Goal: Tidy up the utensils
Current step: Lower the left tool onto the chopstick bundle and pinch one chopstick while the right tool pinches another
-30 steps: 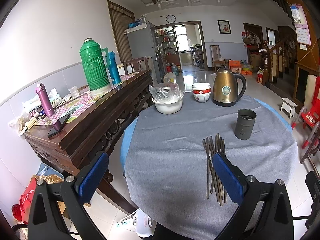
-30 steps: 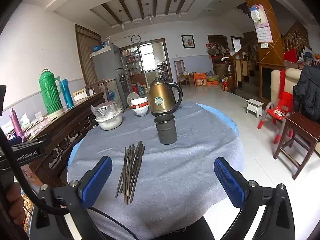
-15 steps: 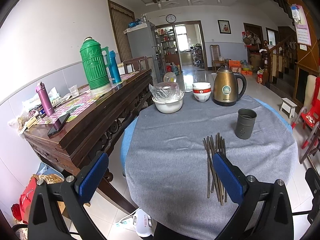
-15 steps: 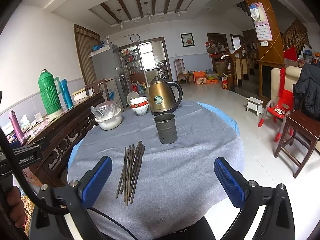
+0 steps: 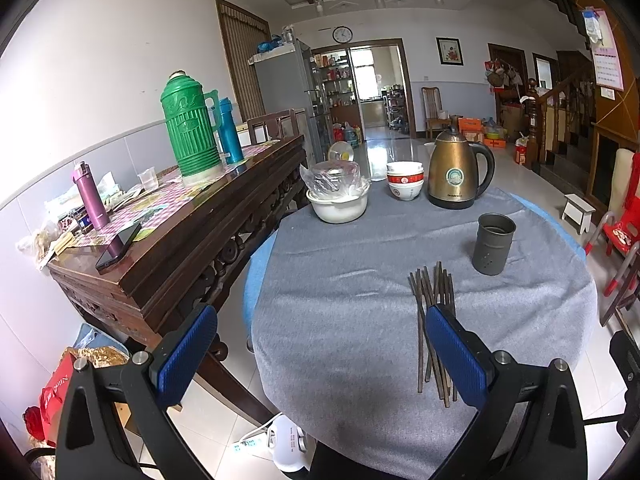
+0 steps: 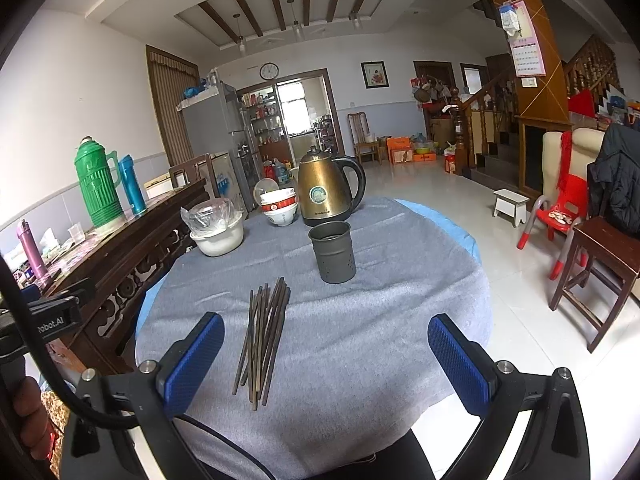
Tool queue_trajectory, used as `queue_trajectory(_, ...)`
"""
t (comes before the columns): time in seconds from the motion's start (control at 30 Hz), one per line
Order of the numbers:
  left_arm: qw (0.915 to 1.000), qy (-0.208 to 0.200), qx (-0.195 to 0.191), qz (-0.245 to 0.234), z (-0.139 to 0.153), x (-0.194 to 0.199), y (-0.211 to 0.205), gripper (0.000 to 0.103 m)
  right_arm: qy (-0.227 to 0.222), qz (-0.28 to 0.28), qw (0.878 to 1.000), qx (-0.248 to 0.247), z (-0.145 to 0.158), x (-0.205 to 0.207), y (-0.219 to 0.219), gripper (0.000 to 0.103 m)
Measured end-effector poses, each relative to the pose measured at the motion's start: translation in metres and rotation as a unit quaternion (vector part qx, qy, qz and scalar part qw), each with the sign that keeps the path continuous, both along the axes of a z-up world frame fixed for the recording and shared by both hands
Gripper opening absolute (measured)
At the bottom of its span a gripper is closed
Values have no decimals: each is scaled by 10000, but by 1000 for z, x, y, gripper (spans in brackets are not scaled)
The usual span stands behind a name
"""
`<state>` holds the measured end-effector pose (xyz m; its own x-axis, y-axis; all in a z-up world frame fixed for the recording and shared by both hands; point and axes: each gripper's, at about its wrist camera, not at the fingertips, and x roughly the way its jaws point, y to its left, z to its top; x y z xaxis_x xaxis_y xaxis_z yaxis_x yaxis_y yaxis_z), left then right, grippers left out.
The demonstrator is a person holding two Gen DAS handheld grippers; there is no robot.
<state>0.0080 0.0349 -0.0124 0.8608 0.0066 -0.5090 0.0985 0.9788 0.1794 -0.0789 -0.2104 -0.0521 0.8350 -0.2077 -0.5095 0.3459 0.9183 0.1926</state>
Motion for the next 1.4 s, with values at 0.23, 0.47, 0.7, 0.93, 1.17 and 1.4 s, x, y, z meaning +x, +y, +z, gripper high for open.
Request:
queue_trajectory(0.23,10000,18,-1,-2,0,0,0,103,48,13,10000,24,-1,1,-2,103)
queue_trajectory(0.47,9996,194,-25,-196,-10,18,-1,103,131,273,9992,245,-4,19,-11,103)
queue_trajectory(0.7,9861,1486,-536,-513,-58,92,5,103,778,1051,9890,695,-36,117,-37,101)
queue_trajectory(0.93,9685,2267,-895,-509,-114,142,7,100,1497,1587,9648,1468,-102,202,-52,59)
queue_trajectory(1.17,9419,2914,-1369,-959,-148,200,-19,72,1791,1793,9534,1636,-155,272,-49,40)
queue_trajectory(1.4,9299,3226,-1322,-1175,-168,249,-53,59,2002,1856,9423,1935,-178,313,-55,40)
